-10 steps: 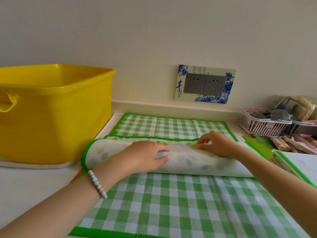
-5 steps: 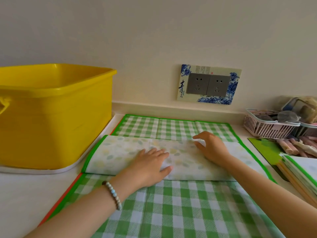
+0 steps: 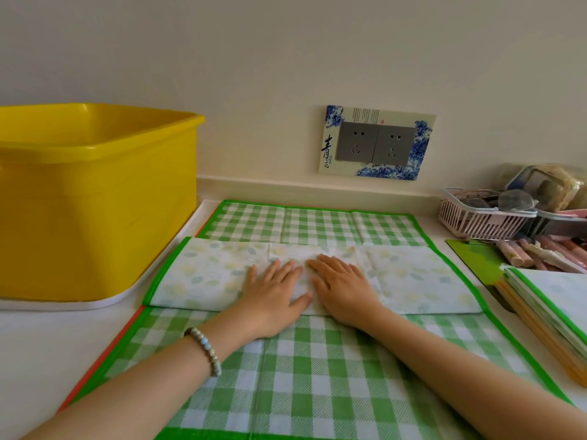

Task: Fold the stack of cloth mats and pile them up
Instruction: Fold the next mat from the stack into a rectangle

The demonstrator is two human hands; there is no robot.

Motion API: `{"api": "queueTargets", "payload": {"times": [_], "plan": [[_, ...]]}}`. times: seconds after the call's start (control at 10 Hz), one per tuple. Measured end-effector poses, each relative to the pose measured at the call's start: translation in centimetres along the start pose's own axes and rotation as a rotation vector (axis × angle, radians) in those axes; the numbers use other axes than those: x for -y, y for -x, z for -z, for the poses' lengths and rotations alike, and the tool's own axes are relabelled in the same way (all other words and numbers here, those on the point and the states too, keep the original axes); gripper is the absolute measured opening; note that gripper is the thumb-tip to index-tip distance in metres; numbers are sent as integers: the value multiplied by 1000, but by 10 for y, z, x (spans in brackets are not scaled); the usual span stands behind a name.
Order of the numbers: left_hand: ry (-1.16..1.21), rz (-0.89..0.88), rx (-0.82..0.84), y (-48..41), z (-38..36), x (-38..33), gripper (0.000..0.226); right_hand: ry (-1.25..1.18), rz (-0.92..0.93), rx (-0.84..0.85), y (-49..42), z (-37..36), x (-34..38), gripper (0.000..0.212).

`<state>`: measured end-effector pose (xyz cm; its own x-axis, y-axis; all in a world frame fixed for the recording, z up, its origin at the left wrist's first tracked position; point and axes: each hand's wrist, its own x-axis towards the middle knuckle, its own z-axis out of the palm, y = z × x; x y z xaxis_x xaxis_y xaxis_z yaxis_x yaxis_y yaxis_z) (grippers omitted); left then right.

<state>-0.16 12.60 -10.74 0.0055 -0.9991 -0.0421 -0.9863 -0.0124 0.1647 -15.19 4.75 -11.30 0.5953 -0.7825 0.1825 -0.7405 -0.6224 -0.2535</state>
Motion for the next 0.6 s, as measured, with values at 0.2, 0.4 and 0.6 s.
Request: {"api": "queueTargets", "payload": {"times": [0.2,0.4,0.6], "plan": [[27,-17,5,3,0,2,109,56,-110,87,17,18,-45,57],[26,-25,2,1,-3,5,113,104,-266,117,40,43,-104,60],[27,-24,6,1,-2,4,112,135,-351,135,49,56,-133,61]]}}
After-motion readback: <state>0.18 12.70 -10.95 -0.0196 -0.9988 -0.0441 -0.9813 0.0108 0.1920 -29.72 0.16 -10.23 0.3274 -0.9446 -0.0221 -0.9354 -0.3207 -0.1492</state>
